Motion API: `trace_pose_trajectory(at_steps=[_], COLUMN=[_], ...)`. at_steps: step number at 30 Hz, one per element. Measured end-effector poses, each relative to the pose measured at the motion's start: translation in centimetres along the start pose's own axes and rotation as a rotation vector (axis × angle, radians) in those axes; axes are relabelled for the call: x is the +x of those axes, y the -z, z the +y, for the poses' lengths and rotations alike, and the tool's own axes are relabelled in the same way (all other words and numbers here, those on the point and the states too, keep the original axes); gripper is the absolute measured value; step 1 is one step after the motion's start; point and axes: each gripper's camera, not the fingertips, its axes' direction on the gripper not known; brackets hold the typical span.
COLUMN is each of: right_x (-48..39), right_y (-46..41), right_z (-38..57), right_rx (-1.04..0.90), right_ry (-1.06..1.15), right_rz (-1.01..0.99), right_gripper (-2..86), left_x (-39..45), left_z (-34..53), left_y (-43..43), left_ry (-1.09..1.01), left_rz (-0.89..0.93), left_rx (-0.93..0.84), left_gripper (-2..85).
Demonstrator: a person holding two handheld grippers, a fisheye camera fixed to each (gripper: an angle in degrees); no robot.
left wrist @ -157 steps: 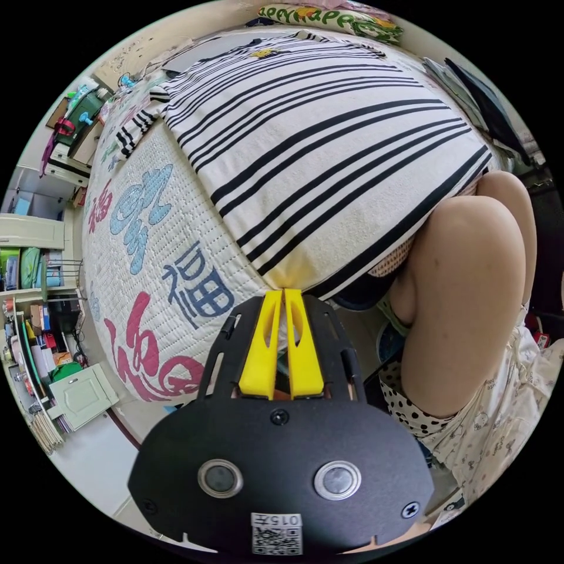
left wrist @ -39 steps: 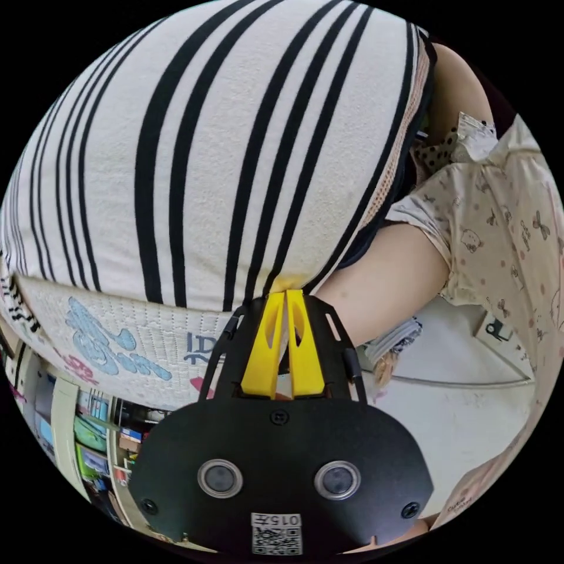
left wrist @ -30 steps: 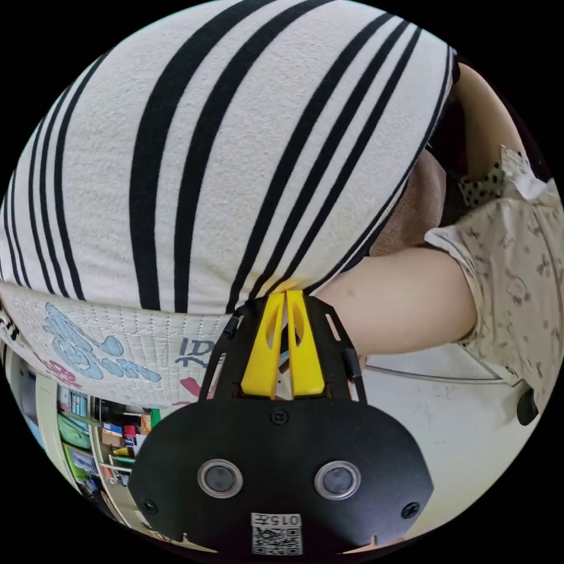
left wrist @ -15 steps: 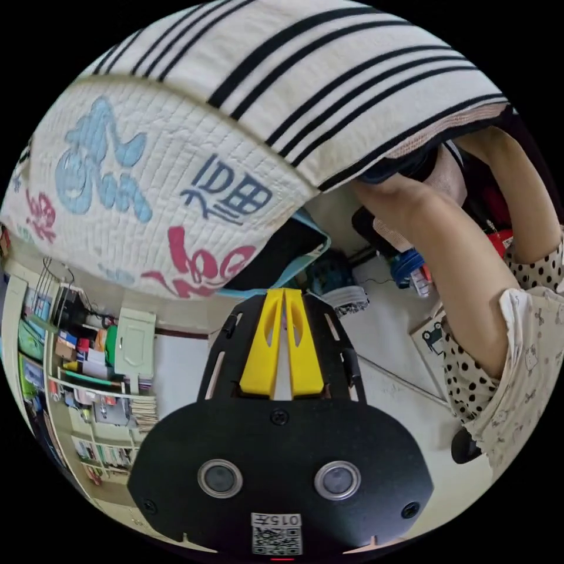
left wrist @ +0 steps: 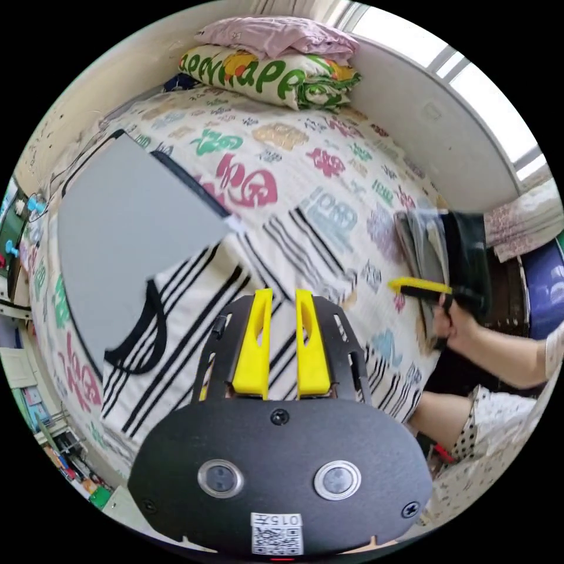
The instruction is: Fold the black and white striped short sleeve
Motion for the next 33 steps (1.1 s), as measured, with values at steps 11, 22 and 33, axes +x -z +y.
trace_pose_trajectory(at_steps=[11, 22, 33], right_x=[-0.8, -4.1, -17.8], right_y=[-2.2, -0.6, -1.9], right_z=[-0.6, 3.3, 14.4], right_rx=[-0.061, -0.02, -0.088], right_ry=[-0.169, 0.019, 0.749], right_rz=[-0.195, -0.138, -0.14], right_gripper=[10.7, 1.7, 0.8], left_x=[3.6, 4.6, 0.2], left_z=[-11.1, -5.1, 23.1], left_y=[-14.0, -10.0, -0.6], left_ry=[0.385, 0.418, 0.719], left_rz=[0.148, 0.139, -0.053], left_rx=[-0.063, 0.164, 0.404], left_gripper=[10.4, 0.3, -0.5])
